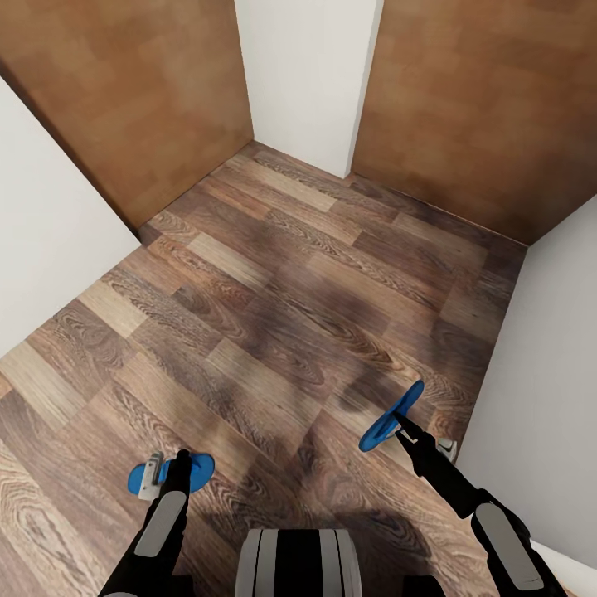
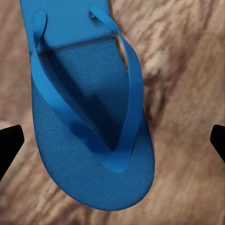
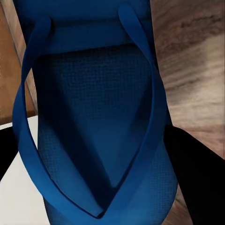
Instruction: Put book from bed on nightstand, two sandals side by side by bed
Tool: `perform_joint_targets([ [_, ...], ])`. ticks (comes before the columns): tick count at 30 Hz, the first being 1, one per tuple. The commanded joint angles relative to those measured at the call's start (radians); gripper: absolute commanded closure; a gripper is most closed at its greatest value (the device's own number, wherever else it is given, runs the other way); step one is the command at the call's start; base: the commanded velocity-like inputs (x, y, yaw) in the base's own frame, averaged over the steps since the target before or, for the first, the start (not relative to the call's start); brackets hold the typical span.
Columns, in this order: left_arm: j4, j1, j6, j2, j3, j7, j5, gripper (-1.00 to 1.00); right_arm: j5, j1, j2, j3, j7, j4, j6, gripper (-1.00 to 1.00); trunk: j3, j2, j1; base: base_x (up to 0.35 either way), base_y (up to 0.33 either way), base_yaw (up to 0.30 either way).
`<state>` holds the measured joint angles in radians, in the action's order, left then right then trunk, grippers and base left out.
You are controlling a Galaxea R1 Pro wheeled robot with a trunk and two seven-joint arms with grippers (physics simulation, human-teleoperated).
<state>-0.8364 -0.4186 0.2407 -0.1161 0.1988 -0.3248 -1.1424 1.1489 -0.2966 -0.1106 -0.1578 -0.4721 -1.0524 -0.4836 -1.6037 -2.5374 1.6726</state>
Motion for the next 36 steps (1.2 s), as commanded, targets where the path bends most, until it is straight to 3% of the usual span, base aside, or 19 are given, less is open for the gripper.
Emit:
perform_joint_targets([
  [1, -0.001, 0.0, 0.004, -0.001, 0.001, 0.0, -0.01, -1.0, 0.008, 0.0, 0.0, -0.002, 0.0, 0.0, -0.009, 1.0, -0.001, 0.0, 0.0, 0.0, 0.0, 0.0],
  [5, -0.001, 0.0, 0.003, -0.001, 0.001, 0.0, -0.01, -1.0, 0.008, 0.0, 0.0, -0.002, 0.0, 0.0, -0.008, 1.0, -0.001, 0.0, 0.0, 0.0, 0.0, 0.0],
  [14, -0.001, 0.0, 0.005, -0.001, 0.001, -0.001, -0.01, -1.0, 0.008, 0.0, 0.001, -0.002, 0.0, 0.0, -0.008, 1.0, -0.035, -0.002, 0.004, 0.0, 0.0, 0.0],
  [36, -0.004, 0.0, 0.004, 0.001, 0.002, -0.021, -0.009, -1.0, 0.008, 0.0, 0.002, -0.001, 0.0, 0.001, -0.007, 1.0, -0.035, -0.002, 0.004, 0.0, 0.0, 0.0],
])
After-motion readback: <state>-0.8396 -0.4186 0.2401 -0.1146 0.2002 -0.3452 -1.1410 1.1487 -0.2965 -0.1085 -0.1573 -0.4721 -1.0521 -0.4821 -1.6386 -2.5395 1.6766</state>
